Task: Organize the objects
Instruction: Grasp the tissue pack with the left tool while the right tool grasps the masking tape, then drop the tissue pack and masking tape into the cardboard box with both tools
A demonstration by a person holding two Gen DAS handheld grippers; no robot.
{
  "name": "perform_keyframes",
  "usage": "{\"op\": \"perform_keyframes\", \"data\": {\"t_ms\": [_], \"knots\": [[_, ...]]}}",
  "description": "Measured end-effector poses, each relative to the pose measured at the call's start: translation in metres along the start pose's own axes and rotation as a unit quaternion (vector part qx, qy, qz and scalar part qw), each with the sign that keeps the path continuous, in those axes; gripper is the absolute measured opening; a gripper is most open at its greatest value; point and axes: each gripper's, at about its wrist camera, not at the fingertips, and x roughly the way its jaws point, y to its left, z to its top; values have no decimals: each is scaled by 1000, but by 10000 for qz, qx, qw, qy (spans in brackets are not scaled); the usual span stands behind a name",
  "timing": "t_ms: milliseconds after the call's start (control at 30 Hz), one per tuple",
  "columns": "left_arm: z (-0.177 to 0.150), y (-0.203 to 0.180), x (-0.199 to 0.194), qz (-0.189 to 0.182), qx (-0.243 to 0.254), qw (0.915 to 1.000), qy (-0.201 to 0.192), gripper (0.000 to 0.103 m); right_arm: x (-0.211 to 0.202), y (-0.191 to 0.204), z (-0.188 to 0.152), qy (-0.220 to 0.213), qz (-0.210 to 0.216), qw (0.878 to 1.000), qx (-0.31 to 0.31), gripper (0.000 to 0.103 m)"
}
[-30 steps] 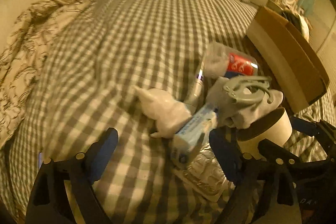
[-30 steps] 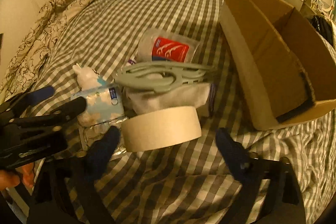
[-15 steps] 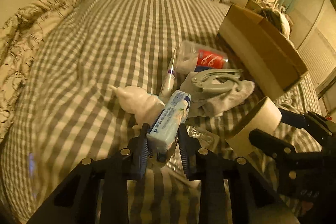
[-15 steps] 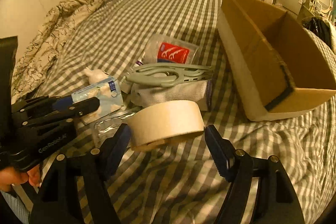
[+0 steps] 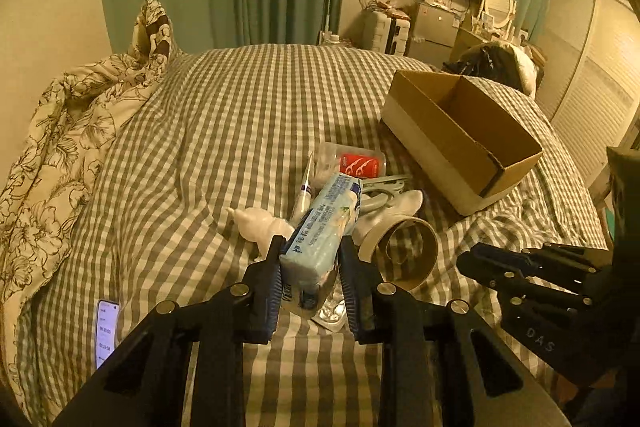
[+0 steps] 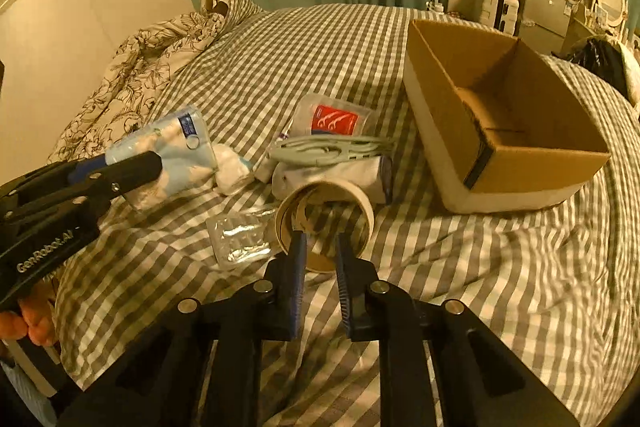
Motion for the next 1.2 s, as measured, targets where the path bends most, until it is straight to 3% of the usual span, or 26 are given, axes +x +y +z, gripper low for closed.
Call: {"op": "perform_keyframes", "data": {"t_ms": [67, 100, 133, 200, 367, 400, 467, 533, 567, 700, 1000, 1200], "knots": [[-3, -3, 0, 61, -6, 10000, 21, 27, 4, 0, -1, 13, 44, 10000, 3, 15], [-5, -2, 2, 94, -18, 9999, 39, 27, 5, 0, -1, -9, 15, 10000, 22, 21], [-6, -2, 4, 123, -25, 9999, 59, 27, 8, 0, 0, 5, -68, 10000, 33, 43], [-8, 0, 10, 190, -40, 9998, 106, 27, 13, -2, 1, -11, -240, 9997, 83, 66], [-11, 8, 30, 255, -100, 9993, 259, 27, 50, -10, 12, 407, -544, 9975, 180, 66], [-12, 10, 34, 256, -113, 9992, 286, 27, 58, -11, 13, 526, -597, 9966, 191, 66], [-12, 12, 41, 258, -114, 9990, 346, 27, 77, -12, 15, 781, -663, 9945, 196, 55], [-12, 14, 45, 252, -121, 9989, 375, 27, 89, -13, 16, 929, -696, 9931, 174, 33], [-12, 14, 46, 249, -122, 9989, 389, 27, 96, -13, 17, 1009, -733, 9921, 148, 31], [-8, 12, 44, 234, -69, 9991, 336, 27, 97, -11, 17, 948, -805, 9922, 92, 5], [35, -12, 18, 56, 147, 9998, -142, 27, 10, -10, 37, -330, -803, 9962, -68, 4], [83, -64, 16, -362, 500, 9972, -410, 27, -53, -59, 74, -1053, -1294, 9859, 153, 4]]}}
